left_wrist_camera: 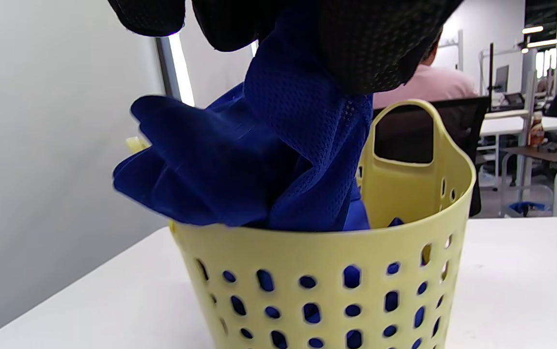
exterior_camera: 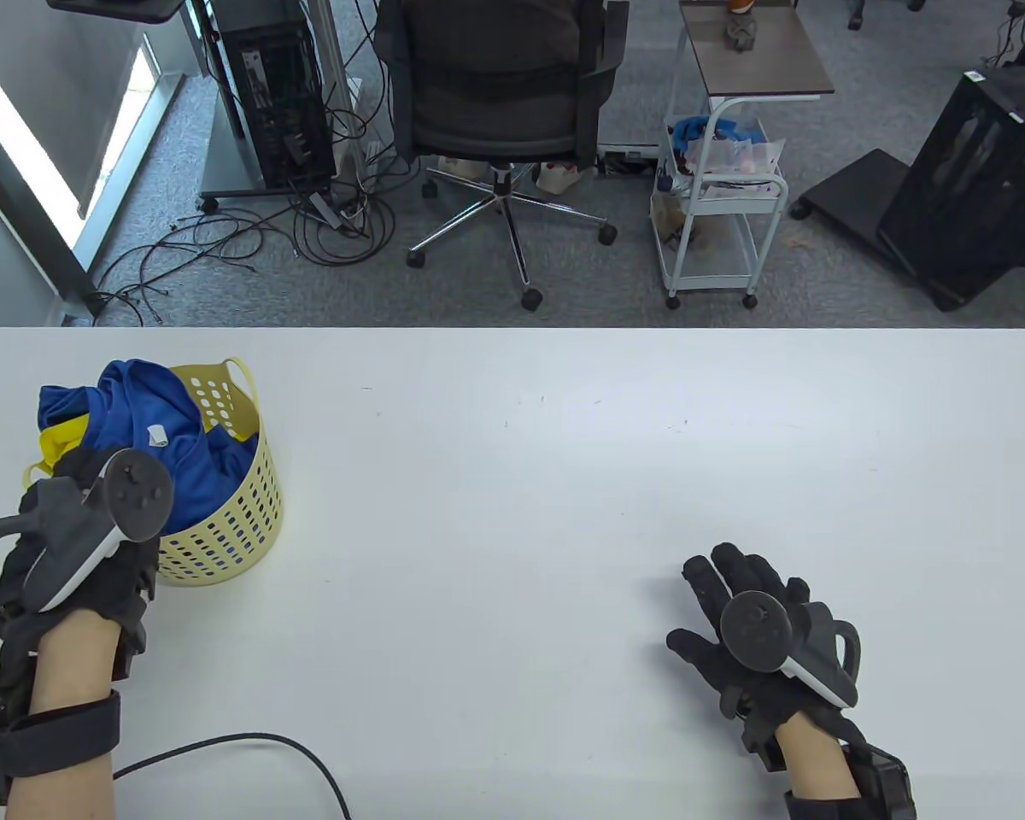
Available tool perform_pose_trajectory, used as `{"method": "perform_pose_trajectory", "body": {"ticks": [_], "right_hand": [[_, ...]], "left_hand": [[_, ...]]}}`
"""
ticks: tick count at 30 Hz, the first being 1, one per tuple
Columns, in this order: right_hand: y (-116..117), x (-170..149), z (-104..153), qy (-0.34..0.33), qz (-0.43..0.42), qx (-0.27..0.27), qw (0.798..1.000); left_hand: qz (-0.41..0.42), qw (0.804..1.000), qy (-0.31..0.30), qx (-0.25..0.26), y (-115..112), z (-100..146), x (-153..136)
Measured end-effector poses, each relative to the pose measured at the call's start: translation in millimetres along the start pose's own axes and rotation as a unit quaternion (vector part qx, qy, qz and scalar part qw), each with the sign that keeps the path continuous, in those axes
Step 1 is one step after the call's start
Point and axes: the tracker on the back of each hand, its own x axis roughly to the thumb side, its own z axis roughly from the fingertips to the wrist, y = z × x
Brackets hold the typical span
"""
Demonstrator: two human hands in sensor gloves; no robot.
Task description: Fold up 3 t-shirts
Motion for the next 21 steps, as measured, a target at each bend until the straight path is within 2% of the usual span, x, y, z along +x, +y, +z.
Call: {"method": "perform_pose_trajectory", "body": {"ticks": [6, 14, 21], "right_hand": [[-1, 0, 0, -0.003, -0.002, 0.000, 1.000], [-3, 0, 1, -0.007, -0.011, -0.005, 1.000], [-4, -1, 1, -0.009, -0.018, -0.008, 1.000]], "left_hand": [[0.014, 0.997, -0.015, 0.077, 36, 4, 18], [0.030, 0.994, -0.019, 0.099, 79, 9, 47], [0.044, 0.986, -0.039, 0.155, 125, 22, 68]]}}
